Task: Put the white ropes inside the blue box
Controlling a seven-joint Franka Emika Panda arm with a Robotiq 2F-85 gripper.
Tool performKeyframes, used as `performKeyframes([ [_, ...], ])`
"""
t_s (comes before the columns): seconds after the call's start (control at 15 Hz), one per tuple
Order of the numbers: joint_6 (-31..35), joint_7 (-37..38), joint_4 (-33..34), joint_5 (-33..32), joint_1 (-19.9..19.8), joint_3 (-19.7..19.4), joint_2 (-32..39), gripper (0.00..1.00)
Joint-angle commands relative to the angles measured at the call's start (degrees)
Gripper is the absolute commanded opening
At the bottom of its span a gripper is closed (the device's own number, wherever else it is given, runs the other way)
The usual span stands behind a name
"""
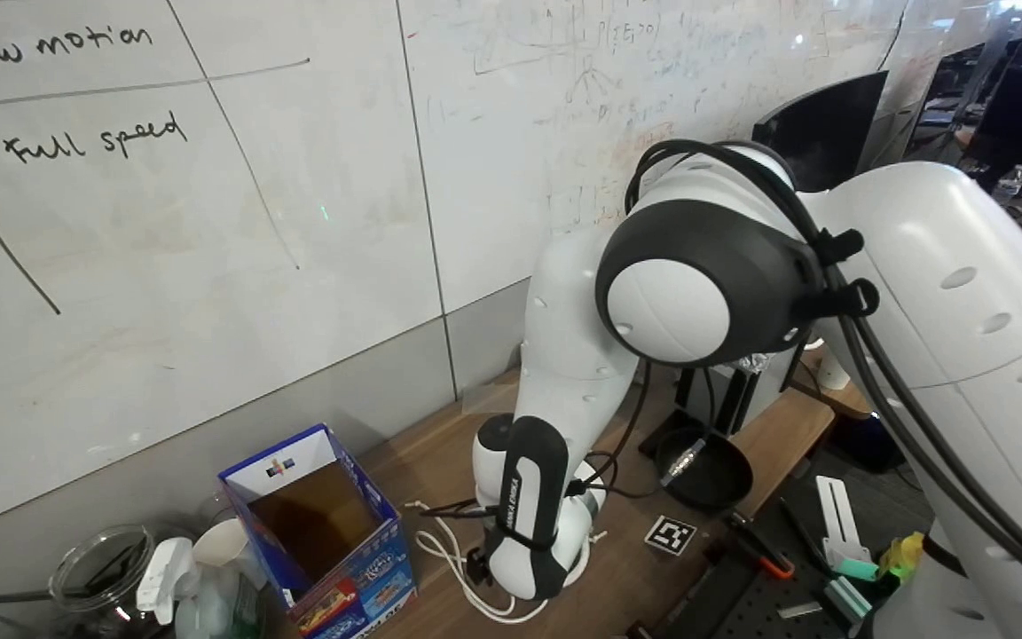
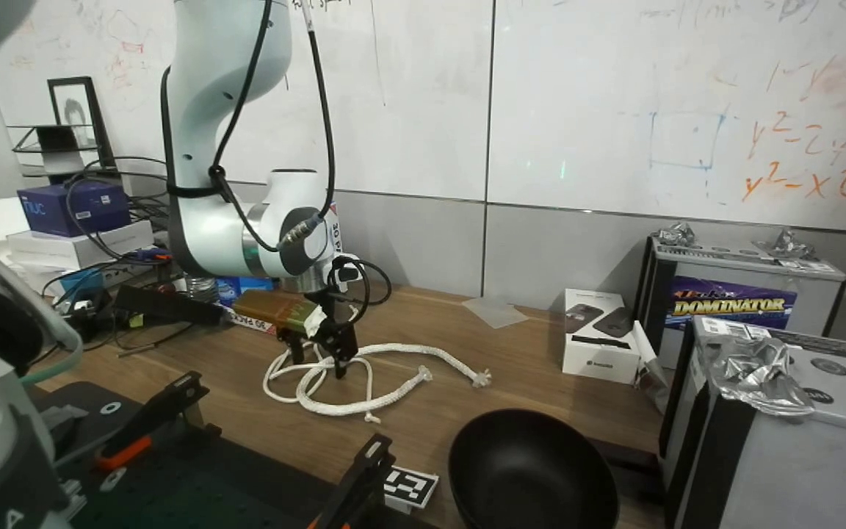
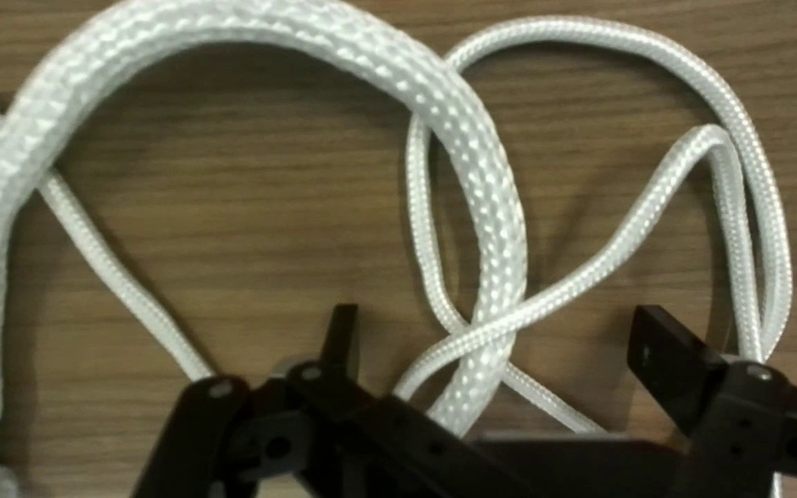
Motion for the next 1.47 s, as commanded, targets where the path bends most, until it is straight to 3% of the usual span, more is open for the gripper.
performKeyframes([
  [0.0, -2.1, -2.4, 1.1, 1.4, -0.3, 0.2, -0.5, 1.00],
  [0.33, -3.0, -2.5, 1.5, 1.3, -0.2, -0.1, -0.3, 1.00],
  [0.4, -3.1, -2.6, 1.5, 1.3, -0.5, 0.0, -0.3, 0.75],
  [0.53, -3.2, -2.7, 1.5, 1.2, -0.6, 0.0, -0.3, 0.65],
  [0.8, -3.8, -2.8, 1.4, 1.1, -0.6, -0.1, -1.1, 0.31],
  [1.07, -6.4, -2.8, 1.6, 1.0, -0.9, -0.2, -2.1, 0.03],
  [1.2, -8.5, -2.9, 2.0, 0.9, -1.3, 0.1, -2.4, 0.00],
  [1.4, -14.9, -2.7, 4.1, 0.5, -1.5, 0.0, -4.2, 0.04],
])
